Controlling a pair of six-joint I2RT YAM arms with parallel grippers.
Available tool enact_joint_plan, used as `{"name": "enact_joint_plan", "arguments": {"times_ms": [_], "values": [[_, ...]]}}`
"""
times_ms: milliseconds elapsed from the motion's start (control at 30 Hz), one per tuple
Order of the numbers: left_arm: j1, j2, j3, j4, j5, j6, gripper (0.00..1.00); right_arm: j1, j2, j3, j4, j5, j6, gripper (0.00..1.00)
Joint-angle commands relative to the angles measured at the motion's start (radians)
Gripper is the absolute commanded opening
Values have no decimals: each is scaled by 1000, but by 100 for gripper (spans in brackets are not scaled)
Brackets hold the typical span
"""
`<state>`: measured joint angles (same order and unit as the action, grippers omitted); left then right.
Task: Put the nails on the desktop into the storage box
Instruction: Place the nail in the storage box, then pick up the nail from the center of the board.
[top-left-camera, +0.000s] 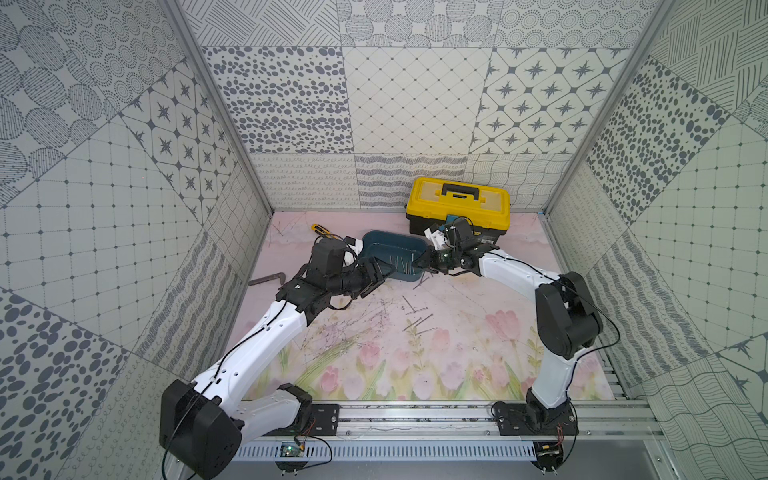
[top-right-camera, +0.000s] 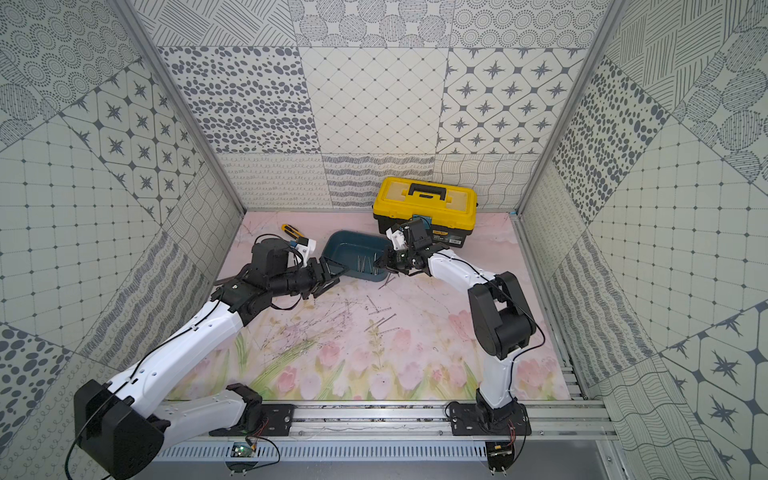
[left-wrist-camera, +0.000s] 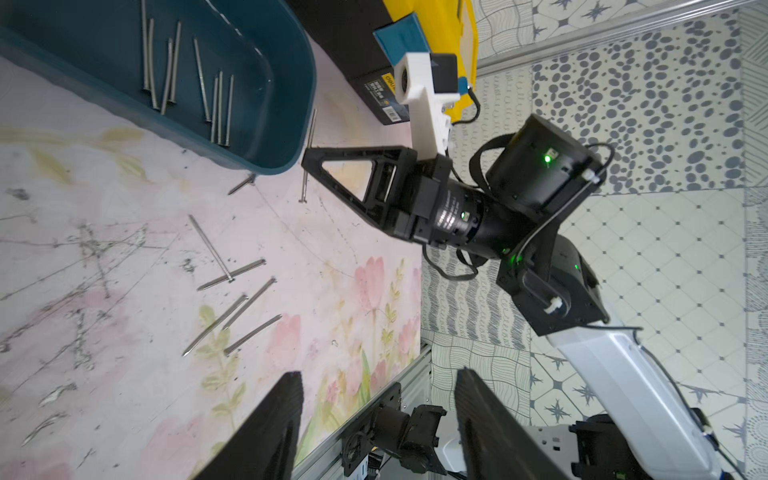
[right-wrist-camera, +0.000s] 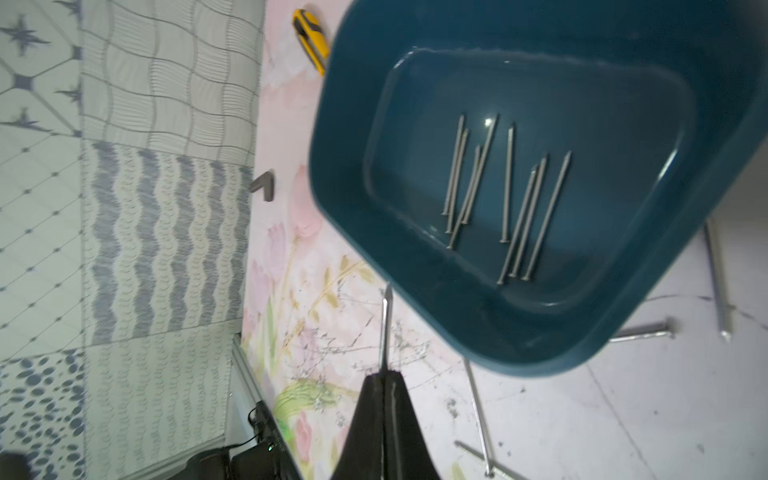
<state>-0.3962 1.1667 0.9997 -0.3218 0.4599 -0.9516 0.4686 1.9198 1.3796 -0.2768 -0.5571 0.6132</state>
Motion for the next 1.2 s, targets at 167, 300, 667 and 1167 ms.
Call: {"name": "enact_joint_plan", "arguments": {"times_ms": [167,300,667,1167], "values": [[36,-29,-11,-284,-21,163,64,-9,187,206,2,130,33,0],[57,-21,-32,-273,5,169,64,-13,227,272,-18,139,40,0],[66,39,-28,-288,-1,217,65,-14,217,283,-97,176,3,33],[-95,174,33,-340,-135,339,65,-12,-239,-20,-199,188,-342,39]]}}
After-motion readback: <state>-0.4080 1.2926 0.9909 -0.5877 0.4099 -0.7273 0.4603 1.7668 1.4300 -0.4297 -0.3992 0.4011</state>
